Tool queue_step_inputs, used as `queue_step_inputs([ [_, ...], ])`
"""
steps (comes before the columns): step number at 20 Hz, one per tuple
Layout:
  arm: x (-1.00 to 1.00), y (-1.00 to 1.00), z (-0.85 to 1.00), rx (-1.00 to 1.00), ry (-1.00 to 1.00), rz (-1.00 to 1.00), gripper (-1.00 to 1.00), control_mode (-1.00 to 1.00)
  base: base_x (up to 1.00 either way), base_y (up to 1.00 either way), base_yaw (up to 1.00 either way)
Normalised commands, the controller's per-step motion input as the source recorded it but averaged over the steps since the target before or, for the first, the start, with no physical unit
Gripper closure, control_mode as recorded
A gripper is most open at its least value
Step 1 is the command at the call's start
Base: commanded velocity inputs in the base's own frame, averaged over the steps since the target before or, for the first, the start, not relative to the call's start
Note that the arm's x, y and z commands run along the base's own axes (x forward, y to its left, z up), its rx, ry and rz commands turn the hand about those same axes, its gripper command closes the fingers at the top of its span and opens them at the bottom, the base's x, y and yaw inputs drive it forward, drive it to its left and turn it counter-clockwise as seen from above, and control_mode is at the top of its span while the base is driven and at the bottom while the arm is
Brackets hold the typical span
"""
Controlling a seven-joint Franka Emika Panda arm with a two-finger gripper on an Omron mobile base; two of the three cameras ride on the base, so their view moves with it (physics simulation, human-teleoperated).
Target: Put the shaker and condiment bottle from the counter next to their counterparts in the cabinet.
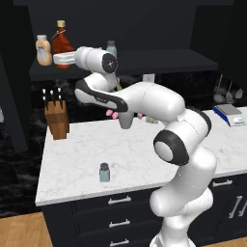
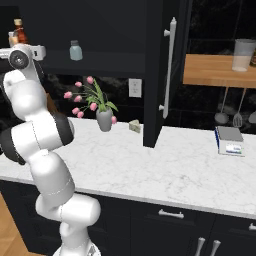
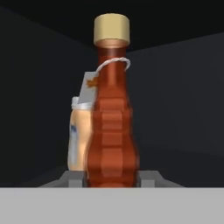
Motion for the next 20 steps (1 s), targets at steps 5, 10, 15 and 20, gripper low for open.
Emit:
queue_step_inputs([
  [5,-0.25,0.07,0.10,0.00,-0.04,0.00,-1.00,-1.00,0.00,0.00,0.00],
  [10,-0.23,-0.10,0.61,0.03,0.03,0.00,-1.00,-1.00,0.00,0.00,0.00],
  [15,-0.31,-0.33,0.65,0.08,0.08,-0.07,-1.00,-1.00,0.00,0.00,0.00],
  [20,-0.32,-0.47,0.11,0.09,0.20,-0.17,-1.00,-1.00,0.00,0.00,0.00],
])
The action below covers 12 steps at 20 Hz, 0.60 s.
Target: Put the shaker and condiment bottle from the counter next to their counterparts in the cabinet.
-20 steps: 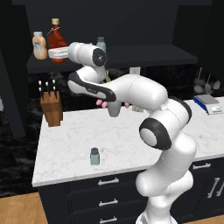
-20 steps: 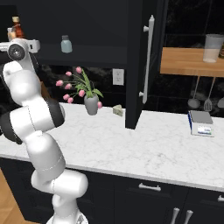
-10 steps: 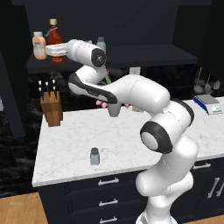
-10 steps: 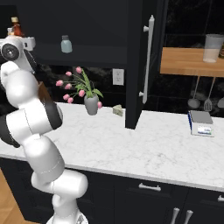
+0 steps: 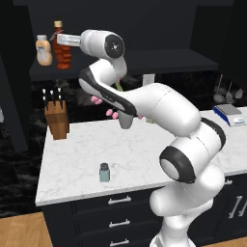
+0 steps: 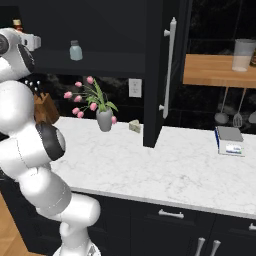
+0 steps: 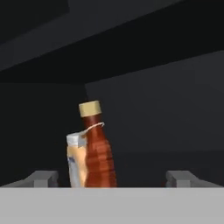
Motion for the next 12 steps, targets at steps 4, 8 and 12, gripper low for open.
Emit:
queue_step_inputs([
  [4,-0.56,-0.53,-0.24,0.00,-0.02,-0.22,-1.00,-1.00,0.00,0.00,0.00],
  [8,-0.89,-0.50,-0.20,0.00,-0.12,-0.17,-1.00,-1.00,0.00,0.00,0.00],
  [12,-0.94,-0.48,-0.19,0.03,-0.09,-0.10,-1.00,-1.00,0.00,0.00,0.00],
])
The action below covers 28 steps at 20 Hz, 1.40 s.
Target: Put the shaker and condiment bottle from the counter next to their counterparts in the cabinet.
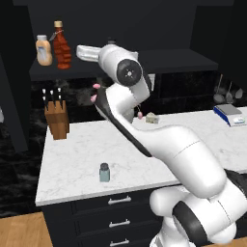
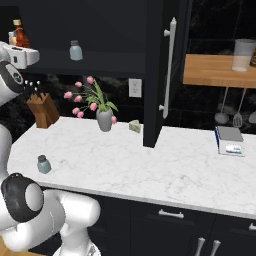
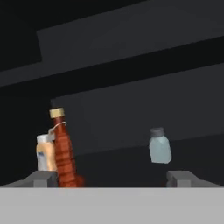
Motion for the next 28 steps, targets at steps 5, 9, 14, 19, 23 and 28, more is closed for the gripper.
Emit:
queue_step_inputs([
  [5,-0.65,-0.51,0.00,0.11,0.01,-0.03,-1.00,-1.00,0.00,0.00,0.00],
  [9,-0.56,-0.42,-0.03,0.09,0.04,-0.01,-1.00,-1.00,0.00,0.00,0.00],
  [14,-0.45,-0.18,-0.47,0.03,0.12,0.00,-1.00,-1.00,0.00,0.00,0.00],
  [19,-0.60,-0.01,-0.75,0.00,0.07,0.00,-1.00,-1.00,0.00,0.00,0.00],
  [23,-0.75,0.00,-0.91,0.00,0.00,0.00,-1.00,-1.00,0.00,0.00,0.00],
  [28,-0.08,0.02,-0.54,-0.01,0.03,0.00,-1.00,-1.00,0.00,0.00,0.00],
])
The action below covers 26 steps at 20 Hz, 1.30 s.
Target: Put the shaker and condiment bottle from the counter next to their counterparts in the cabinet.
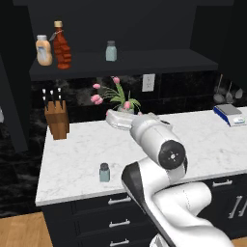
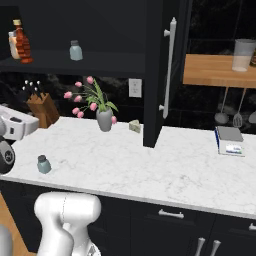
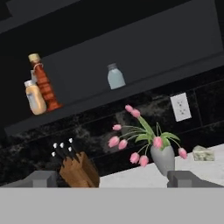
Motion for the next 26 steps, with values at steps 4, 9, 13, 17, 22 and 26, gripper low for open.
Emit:
queue_step_inputs([
  [4,0.38,0.00,-0.29,-0.03,0.00,-0.06,-1.00,-1.00,0.00,0.00,0.00],
  [9,0.19,0.03,-0.79,-0.05,-0.01,-0.24,-1.00,-1.00,0.00,0.00,0.00],
  [13,0.00,0.05,-0.98,-0.03,-0.02,-0.25,-1.00,-1.00,0.00,0.00,0.00],
  [17,0.04,0.00,-0.86,0.00,0.08,-0.02,-1.00,-1.00,0.00,0.00,0.00],
  [22,0.17,0.00,-0.93,0.00,0.00,-0.01,-1.00,-1.00,0.00,0.00,0.00],
  [26,0.18,0.19,-0.54,-0.01,0.00,-0.12,-1.00,-1.00,0.00,0.00,0.00],
])
